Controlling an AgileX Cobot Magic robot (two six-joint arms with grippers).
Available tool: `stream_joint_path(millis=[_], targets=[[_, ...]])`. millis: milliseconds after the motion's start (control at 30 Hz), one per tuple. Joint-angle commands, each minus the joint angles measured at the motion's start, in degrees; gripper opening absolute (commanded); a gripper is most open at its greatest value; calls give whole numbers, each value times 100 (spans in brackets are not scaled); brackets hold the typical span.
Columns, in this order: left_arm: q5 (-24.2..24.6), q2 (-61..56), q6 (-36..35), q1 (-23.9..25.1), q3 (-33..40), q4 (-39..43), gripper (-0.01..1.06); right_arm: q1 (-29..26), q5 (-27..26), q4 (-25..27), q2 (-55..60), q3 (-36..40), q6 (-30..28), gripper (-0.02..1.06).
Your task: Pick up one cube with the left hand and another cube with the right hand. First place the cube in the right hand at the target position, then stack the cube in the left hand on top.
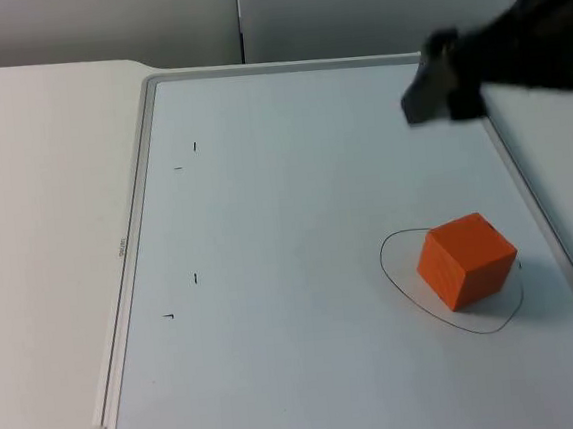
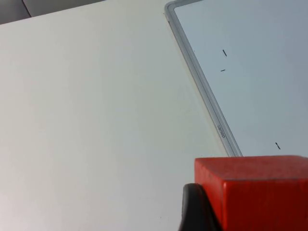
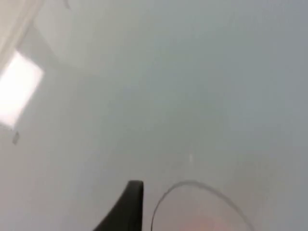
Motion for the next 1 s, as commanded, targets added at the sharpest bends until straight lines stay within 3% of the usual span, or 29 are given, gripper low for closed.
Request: stream_joint_path(millis=[0,200,367,500,533,700,867,967], targets=[[-172,-42,-18,-45,8,-30,8,16,90,-47,-707,-239,-173,99],[-289,21,-18,-45,8,-82,8,16,150,-57,-2530,-450,-734,99],[-310,141,148,-45,8,-223,8,16,735,-57,-3654,-450,-1220,99],[-445,432,1077,-45,8,-1147,8,16,1382,-46,-4421,-450,-1356,99],[-445,432,1077,-45,8,-1147,8,16,1382,-46,-4421,-450,-1356,99],[-575,978,2529,-45,-132,-2633,8,16,1673,-46,-4698,-450,-1356,99],[-575,1611,3340,-57,-568,-3566,8,16,1741,-46,-4698,-450,-1356,99],[-607,1964,3476,-222,-873,-3681,8,16,1741,-46,-4698,-450,-1356,99]])
